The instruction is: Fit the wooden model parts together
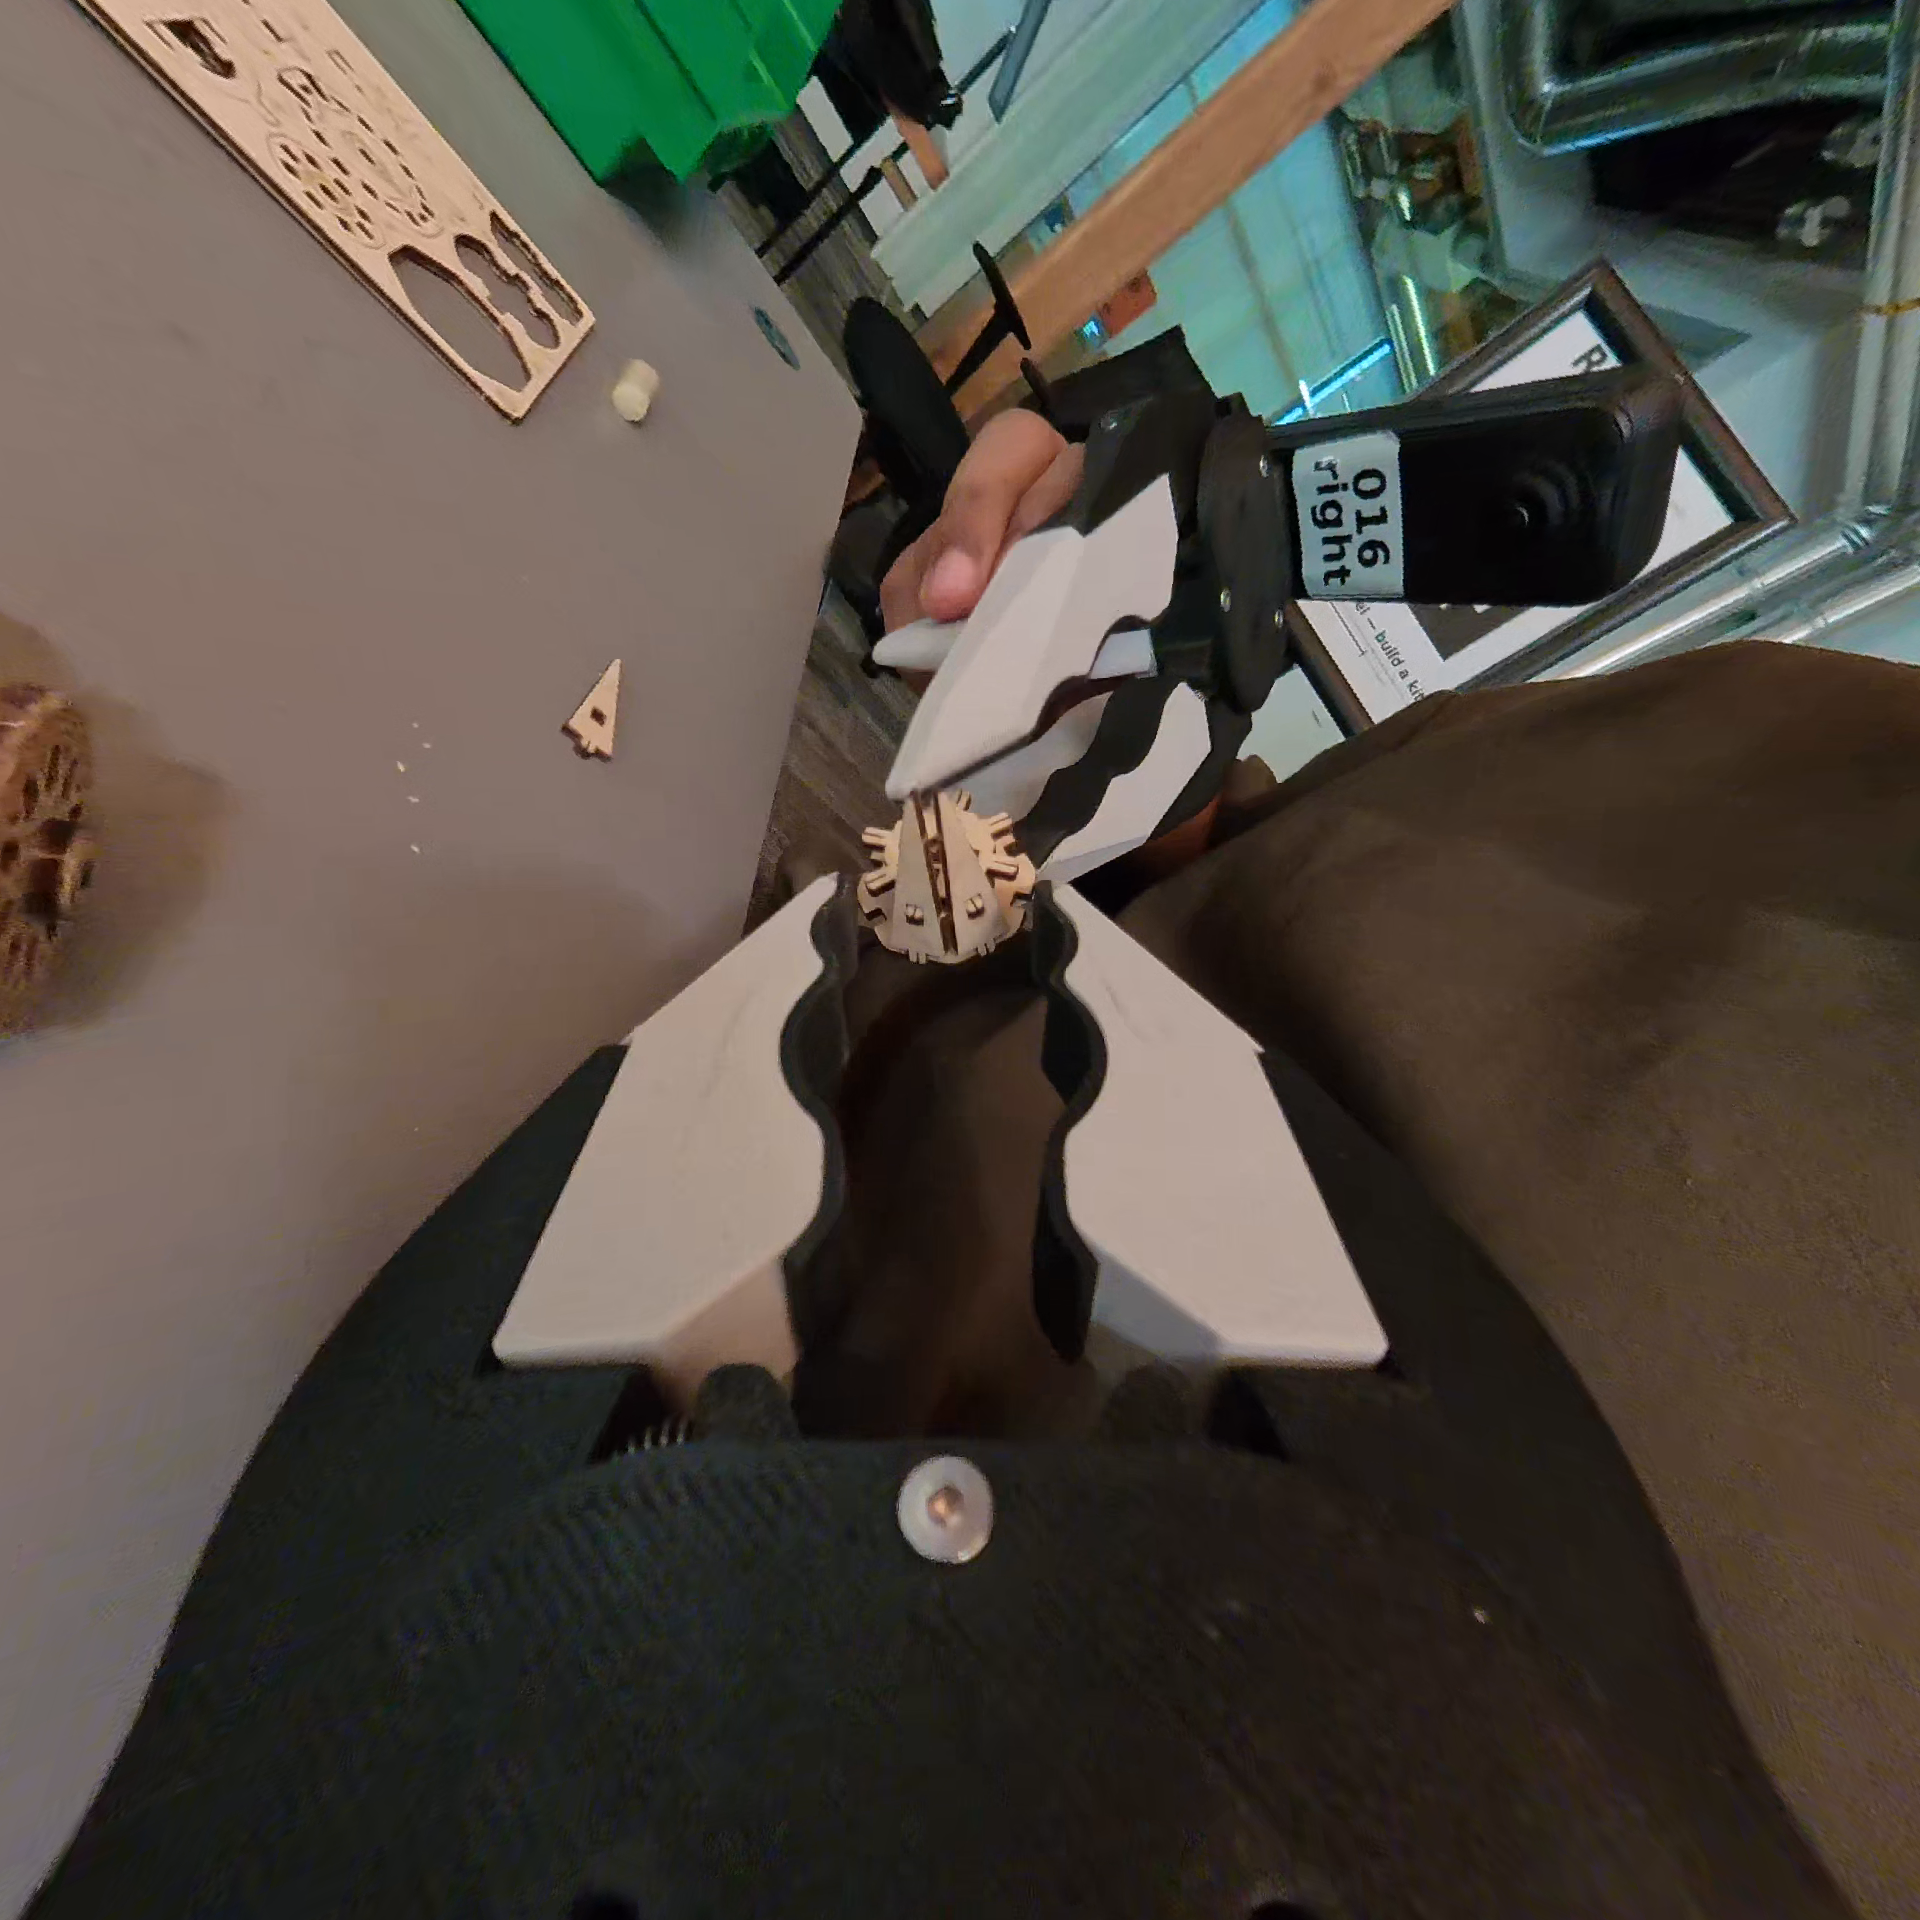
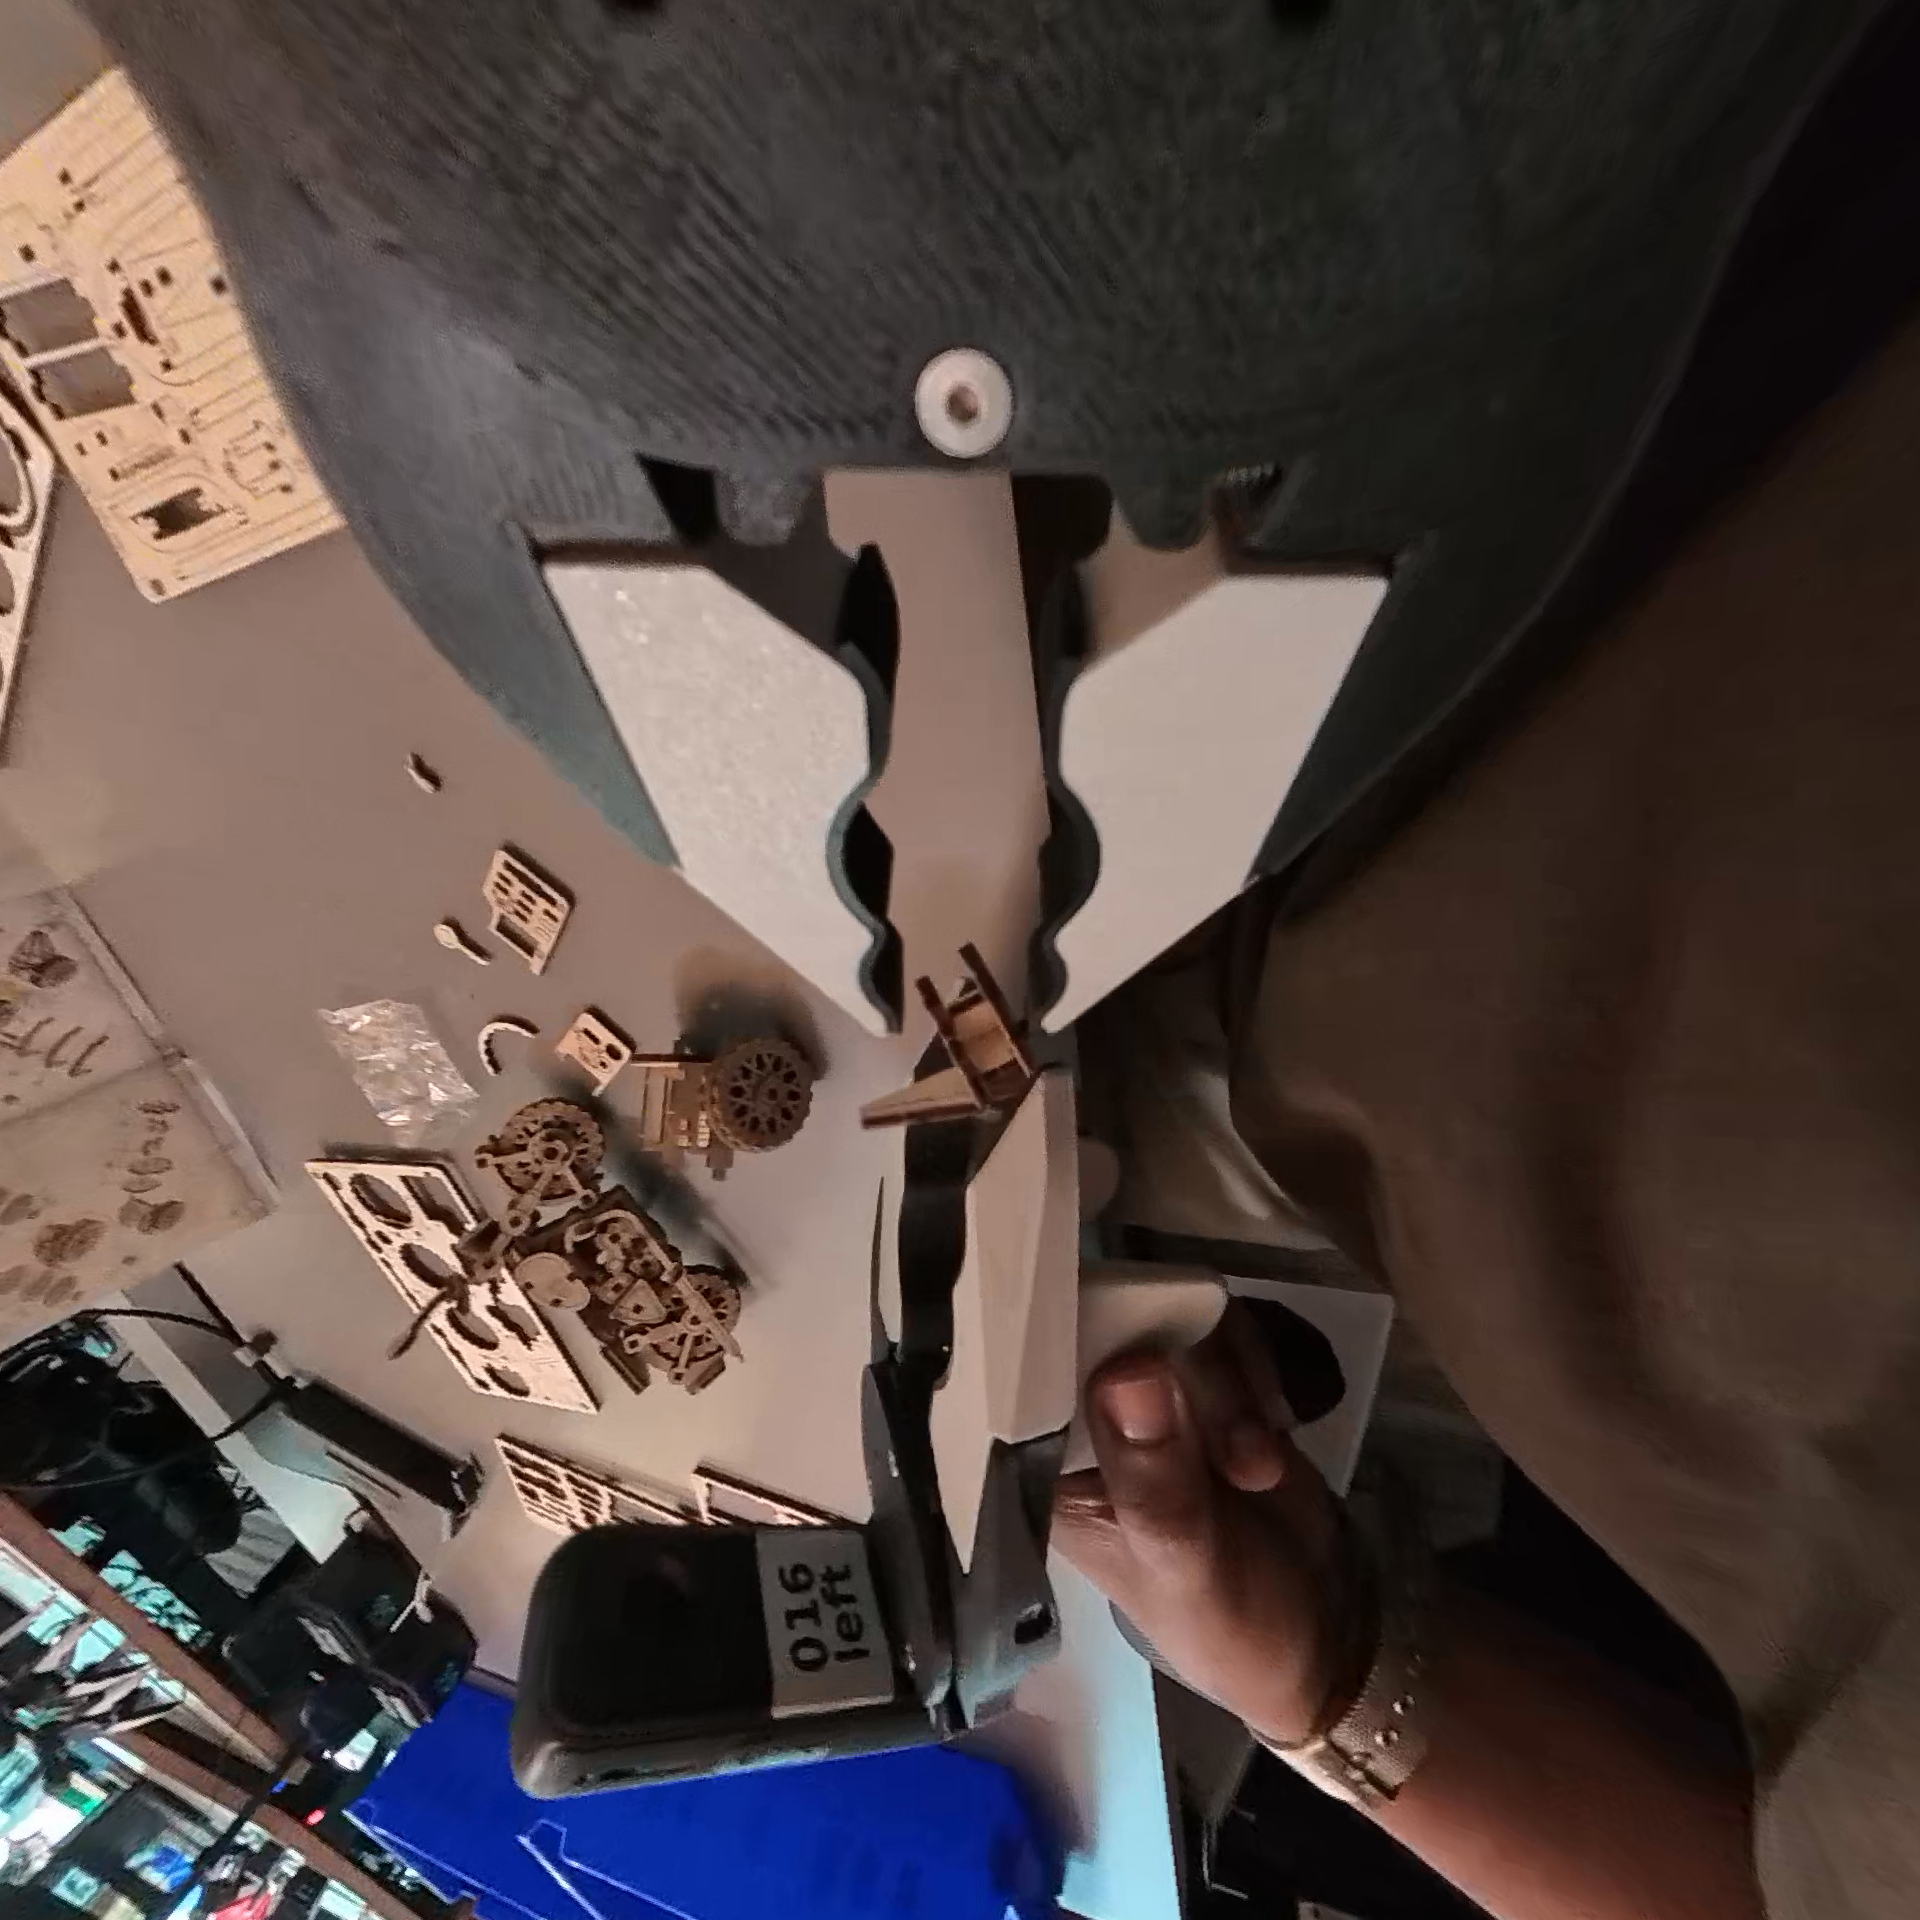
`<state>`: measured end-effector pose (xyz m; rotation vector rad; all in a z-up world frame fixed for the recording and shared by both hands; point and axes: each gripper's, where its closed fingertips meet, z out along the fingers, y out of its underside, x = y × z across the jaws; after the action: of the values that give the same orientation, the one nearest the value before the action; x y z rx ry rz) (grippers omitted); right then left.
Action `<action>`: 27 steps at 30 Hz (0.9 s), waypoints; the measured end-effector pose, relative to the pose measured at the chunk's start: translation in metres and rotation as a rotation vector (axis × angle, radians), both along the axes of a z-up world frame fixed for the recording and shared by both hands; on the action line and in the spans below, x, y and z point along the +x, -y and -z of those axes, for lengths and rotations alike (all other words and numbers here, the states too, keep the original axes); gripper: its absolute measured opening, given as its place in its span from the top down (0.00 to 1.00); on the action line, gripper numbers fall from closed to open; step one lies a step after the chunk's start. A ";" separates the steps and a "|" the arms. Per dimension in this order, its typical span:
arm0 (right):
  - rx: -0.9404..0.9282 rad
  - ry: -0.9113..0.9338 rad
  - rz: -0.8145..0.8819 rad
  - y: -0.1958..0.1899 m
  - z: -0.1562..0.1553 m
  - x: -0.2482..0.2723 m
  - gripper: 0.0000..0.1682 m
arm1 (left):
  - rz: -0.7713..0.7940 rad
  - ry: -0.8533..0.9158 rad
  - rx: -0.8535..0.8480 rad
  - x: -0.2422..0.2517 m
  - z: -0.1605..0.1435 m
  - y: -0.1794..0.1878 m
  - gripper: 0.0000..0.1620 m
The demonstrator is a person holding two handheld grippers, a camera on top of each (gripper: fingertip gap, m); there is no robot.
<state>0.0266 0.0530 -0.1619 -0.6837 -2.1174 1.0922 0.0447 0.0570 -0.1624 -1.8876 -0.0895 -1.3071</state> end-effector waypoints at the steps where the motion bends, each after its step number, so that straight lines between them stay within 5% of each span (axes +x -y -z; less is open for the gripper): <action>1: 0.003 -0.006 -0.005 0.001 -0.001 0.001 0.90 | 0.000 0.006 0.003 0.000 -0.001 0.000 0.81; 6: -0.029 -0.026 0.077 -0.010 -0.008 -0.007 0.92 | -0.056 0.061 0.056 -0.007 -0.014 -0.004 0.68; 12: -0.120 -0.094 0.305 -0.033 -0.025 -0.027 0.93 | -0.226 0.103 0.072 -0.024 -0.021 -0.017 0.67; 21: -0.025 -0.207 0.431 -0.025 -0.032 -0.042 0.93 | -0.400 0.249 0.102 -0.046 -0.034 -0.022 0.81; 27: -0.136 -0.168 0.435 -0.027 -0.033 -0.042 0.93 | -0.415 0.284 0.129 -0.054 -0.038 -0.019 0.85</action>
<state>-0.0155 0.0804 -0.1286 -1.0228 -1.6595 1.0127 -0.0088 0.0759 -0.1240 -1.4661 -0.5041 -1.2452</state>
